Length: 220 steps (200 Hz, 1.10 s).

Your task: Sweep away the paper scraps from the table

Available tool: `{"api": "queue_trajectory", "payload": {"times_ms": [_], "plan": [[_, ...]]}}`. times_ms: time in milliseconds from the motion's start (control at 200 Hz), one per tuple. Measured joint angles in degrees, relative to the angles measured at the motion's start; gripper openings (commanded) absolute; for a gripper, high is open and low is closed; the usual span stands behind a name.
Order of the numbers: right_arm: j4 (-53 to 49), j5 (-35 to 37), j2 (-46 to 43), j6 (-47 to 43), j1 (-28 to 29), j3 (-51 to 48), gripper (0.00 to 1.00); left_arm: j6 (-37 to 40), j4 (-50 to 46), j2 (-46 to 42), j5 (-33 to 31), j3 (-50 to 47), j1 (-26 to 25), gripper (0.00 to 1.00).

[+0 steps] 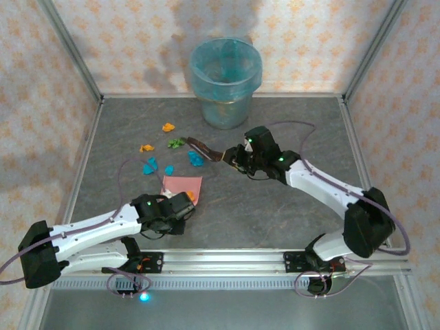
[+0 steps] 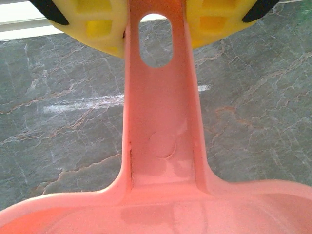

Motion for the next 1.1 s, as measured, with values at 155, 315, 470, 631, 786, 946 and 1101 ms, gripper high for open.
{"api": "queue_trajectory", "payload": {"times_ms": [155,315,470,631,786,946,1101], "plan": [[-7.54,3.26,-3.37,-2.16,-0.33,6.05,0.00,0.00,0.28,2.05,0.00,0.00,0.00,0.00],[-6.71,3.58,-3.48,-2.78,-3.39,7.13,0.00,-0.02,0.37,5.75,0.02,0.00,0.00,0.00],[-3.91,-0.31,2.38,-3.10,-6.69,7.13,0.00,0.02,0.17,9.40,0.22,0.66,0.02,0.00],[-2.84,-6.58,9.66,-4.07,-7.30,8.96,0.00,1.14,-0.39,14.45,0.44,4.37,0.83,0.00],[-2.03,-11.06,12.66,-5.18,-7.30,10.78,0.00,2.60,-0.55,17.05,0.98,6.40,2.80,0.00],[-1.79,-13.79,12.68,-5.79,-7.30,11.54,0.00,4.59,-1.36,20.15,1.53,9.18,5.16,0.00],[-1.77,-15.34,12.68,-5.79,-7.30,11.43,0.00,6.60,-1.36,22.86,1.68,11.28,7.63,0.00]]}}
